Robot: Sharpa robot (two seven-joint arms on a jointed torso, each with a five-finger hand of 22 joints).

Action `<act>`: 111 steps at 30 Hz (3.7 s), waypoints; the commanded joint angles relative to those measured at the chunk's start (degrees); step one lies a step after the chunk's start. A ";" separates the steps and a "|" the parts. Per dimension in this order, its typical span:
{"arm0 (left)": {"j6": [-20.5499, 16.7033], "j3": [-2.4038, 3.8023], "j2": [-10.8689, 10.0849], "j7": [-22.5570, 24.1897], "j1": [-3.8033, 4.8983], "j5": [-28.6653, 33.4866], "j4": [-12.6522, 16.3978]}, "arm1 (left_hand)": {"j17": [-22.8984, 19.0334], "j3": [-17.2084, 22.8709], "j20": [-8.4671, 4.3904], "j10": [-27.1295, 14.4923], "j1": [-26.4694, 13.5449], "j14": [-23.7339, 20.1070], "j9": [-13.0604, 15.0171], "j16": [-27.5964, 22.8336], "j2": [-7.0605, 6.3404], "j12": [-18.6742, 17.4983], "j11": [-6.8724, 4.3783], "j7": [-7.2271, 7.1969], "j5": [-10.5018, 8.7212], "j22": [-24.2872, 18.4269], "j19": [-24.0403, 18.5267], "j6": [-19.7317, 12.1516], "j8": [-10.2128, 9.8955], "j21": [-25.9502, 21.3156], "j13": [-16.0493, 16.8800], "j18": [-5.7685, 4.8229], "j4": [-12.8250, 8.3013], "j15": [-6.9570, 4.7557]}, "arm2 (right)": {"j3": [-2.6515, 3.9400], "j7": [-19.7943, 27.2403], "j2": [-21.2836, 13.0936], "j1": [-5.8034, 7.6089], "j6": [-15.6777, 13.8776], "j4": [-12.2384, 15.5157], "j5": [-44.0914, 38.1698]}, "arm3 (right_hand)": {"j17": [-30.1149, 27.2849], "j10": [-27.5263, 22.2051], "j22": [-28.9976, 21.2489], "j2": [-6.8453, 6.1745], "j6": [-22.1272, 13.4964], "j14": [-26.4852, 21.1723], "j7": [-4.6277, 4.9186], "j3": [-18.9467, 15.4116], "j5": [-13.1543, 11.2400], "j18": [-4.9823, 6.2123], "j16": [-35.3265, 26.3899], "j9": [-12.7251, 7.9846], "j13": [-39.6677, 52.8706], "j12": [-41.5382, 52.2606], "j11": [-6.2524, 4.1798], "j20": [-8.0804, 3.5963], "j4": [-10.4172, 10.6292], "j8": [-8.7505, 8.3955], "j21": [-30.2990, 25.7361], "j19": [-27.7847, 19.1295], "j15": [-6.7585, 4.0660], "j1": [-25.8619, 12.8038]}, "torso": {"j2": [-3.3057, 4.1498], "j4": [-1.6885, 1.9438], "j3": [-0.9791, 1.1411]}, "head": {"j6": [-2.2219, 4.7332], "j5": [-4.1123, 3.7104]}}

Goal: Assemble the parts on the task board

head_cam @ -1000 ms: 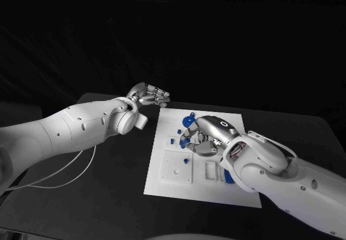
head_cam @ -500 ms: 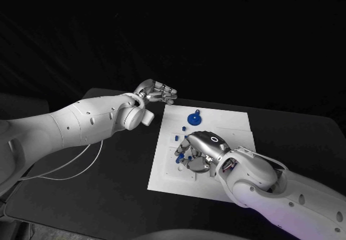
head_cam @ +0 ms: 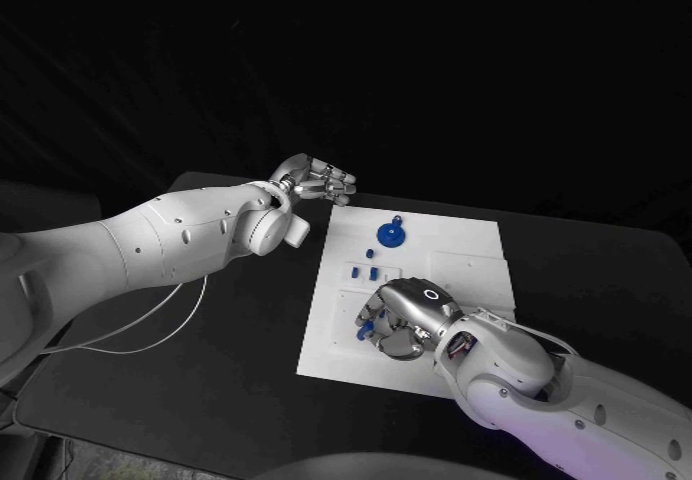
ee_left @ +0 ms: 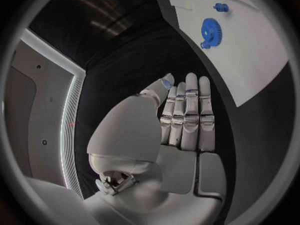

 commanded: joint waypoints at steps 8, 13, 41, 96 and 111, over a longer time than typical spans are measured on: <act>0.80 0.05 -0.13 0.30 -0.04 0.37 0.15 | 0.07 0.05 0.05 -0.47 -0.44 0.08 -0.03 0.22 0.17 -0.20 0.03 0.07 0.05 -0.04 0.35 -0.31 -0.22 -0.03 -0.07 -0.87 0.31 0.09 | -0.15 -0.08 -0.02 -0.62 -0.11 -0.71 -2.83 | 0.16 5.79 0.15 0.63 0.35 0.19 0.02 0.03 0.23 0.82 -0.31 0.07 1.30 0.24 -2.33 -0.16 -0.42 0.14 -0.05 2.82 -0.34 0.06 | 0.00 0.01 -0.04 | -0.20 0.04; 0.80 0.05 -0.19 0.30 -0.04 0.36 0.15 | 0.07 0.05 0.05 -0.47 -0.44 0.08 -0.03 0.22 0.17 -0.20 0.03 0.07 0.05 -0.04 0.35 -0.31 -0.22 -0.03 -0.07 -0.87 0.31 0.09 | -0.15 -0.60 0.16 -0.73 -1.38 -0.93 -3.72 | 0.17 5.81 0.18 0.61 0.39 0.18 0.00 0.05 0.22 0.81 -0.31 0.08 1.30 0.24 -2.33 -0.16 -0.44 0.16 0.02 2.82 -0.35 0.06 | 0.01 0.07 -0.04 | -0.33 0.13; 1.01 0.05 -0.37 0.17 -0.04 0.33 0.13 | 0.07 0.05 0.05 -0.47 -0.44 0.08 -0.03 0.22 0.17 -0.20 0.03 0.07 0.05 -0.04 0.35 -0.31 -0.22 -0.03 -0.07 -0.87 0.31 0.09 | -0.13 -1.51 -0.09 -0.80 0.01 -0.40 -5.00 | 0.47 6.10 0.50 0.40 0.65 0.26 -0.08 0.30 0.21 0.76 -0.38 0.05 1.21 0.18 -2.41 -0.23 -0.45 0.15 0.32 2.83 -0.40 -0.06 | -0.02 0.03 -0.08 | -0.76 0.19; 1.79 0.04 -0.32 -0.60 -0.04 0.10 0.19 | 0.03 -0.15 0.12 -0.65 -0.44 -0.05 -0.03 0.15 0.12 -0.21 0.08 0.04 -0.13 -0.72 0.34 -0.31 -0.23 -0.03 -0.07 -0.89 0.48 0.16 | -0.14 -3.28 2.29 -0.39 1.80 -0.35 -4.11 | 0.03 0.34 -0.32 -0.94 -7.30 -0.23 0.49 -13.03 1.93 1.20 -0.28 -0.45 0.16 -0.14 -1.28 0.85 2.61 0.07 -2.51 2.85 0.63 -0.62 | -0.01 0.04 -0.08 | -1.16 0.07; 1.98 0.04 -0.45 -0.88 -0.04 0.06 0.11 | 0.03 -0.15 0.14 -0.80 -0.47 -0.06 -0.04 0.14 0.09 -0.22 0.14 0.10 -0.20 -0.84 0.36 -0.44 -0.24 -0.04 -0.08 -0.89 0.54 0.18 | -0.14 -3.09 1.95 -0.39 -1.55 -0.45 -2.45 | -0.93 -9.57 -2.11 -2.34 -11.10 -0.75 -0.67 -16.11 0.28 3.07 -0.91 -0.57 0.01 0.25 1.64 2.21 3.48 0.05 -7.59 2.25 2.35 -1.05 | -0.03 0.04 -0.08 | -1.25 -0.04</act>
